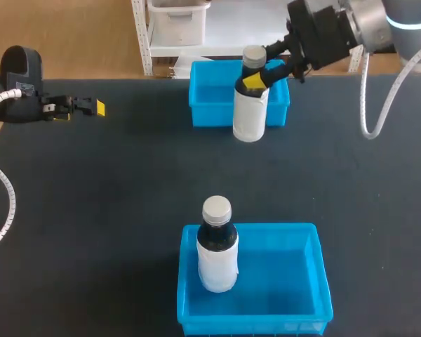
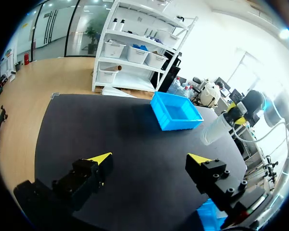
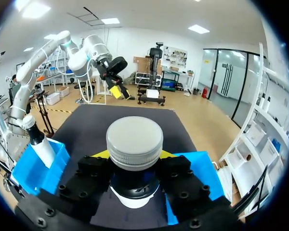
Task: Pick up the bottle, and place it in the far bin if it is heavy, or in the near bin if it is light.
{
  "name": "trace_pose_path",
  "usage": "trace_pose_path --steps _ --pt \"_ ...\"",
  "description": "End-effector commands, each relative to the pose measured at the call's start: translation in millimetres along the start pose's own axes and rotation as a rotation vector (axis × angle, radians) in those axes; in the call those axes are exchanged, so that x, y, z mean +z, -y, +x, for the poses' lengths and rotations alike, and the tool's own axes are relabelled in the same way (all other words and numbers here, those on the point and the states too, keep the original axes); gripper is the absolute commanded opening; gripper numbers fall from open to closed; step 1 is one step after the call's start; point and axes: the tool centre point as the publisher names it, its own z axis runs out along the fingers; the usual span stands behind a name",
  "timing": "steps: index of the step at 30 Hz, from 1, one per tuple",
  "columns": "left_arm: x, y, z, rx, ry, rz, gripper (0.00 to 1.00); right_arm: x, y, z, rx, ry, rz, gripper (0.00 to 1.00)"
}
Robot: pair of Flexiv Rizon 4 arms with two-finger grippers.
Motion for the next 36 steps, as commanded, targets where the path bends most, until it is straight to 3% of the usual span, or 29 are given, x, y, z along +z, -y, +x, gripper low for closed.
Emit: trace_pose_path --steps 1,8,19,27,36 --pt "0 0.0 0.0 0.000 0.000 0.000 1.00 -14 -7 -19 -0.007 -0.014 0.010 0.00" --pt "0 0.0 0.0 0.000 0.000 0.000 1.00 -27 -8 -40 -0.019 -0.016 0.012 0.00" --pt "0 0.0 0.0 0.000 0.000 0.000 1.00 -36 1 -53 -0.028 -0.018 0.009 0.00" --pt "0 0.0 0.0 0.000 0.000 0.000 1.00 -33 26 -53 -0.026 -0.022 0.004 0.00" --pt "0 0.0 0.0 0.000 0.000 0.000 1.00 -20 70 -57 -0.036 -0.008 -0.011 0.00"
